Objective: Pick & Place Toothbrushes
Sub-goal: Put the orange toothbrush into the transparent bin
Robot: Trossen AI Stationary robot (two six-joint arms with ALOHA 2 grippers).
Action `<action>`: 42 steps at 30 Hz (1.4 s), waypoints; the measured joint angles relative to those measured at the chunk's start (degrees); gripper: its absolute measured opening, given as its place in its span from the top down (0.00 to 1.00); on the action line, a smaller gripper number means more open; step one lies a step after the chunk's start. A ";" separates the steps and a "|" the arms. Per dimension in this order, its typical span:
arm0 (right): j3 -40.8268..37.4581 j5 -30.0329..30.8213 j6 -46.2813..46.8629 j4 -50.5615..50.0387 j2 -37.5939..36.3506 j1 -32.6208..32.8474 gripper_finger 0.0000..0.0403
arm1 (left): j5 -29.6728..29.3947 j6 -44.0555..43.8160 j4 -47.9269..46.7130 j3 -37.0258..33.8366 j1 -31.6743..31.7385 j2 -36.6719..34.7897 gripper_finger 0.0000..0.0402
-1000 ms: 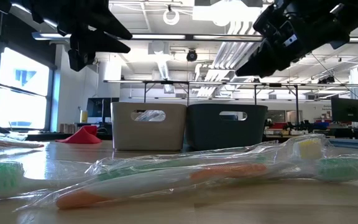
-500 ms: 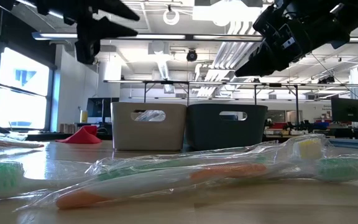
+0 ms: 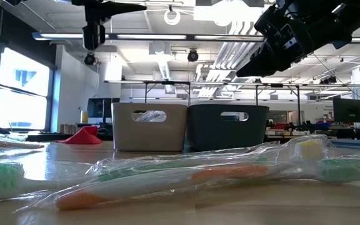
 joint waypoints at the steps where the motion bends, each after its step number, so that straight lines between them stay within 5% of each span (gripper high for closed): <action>1: 0.00 0.00 0.00 -0.01 0.01 0.01 1.00 | -0.01 -0.17 -0.20 0.00 0.00 0.00 0.73; 32: 0.00 0.15 -1.53 0.08 -0.01 0.01 1.00 | -1.65 0.10 -2.71 0.00 0.00 0.00 0.73; 42: 0.00 0.15 -1.53 0.08 -0.01 0.01 1.00 | 3.97 -0.46 -13.88 0.00 0.02 0.01 0.73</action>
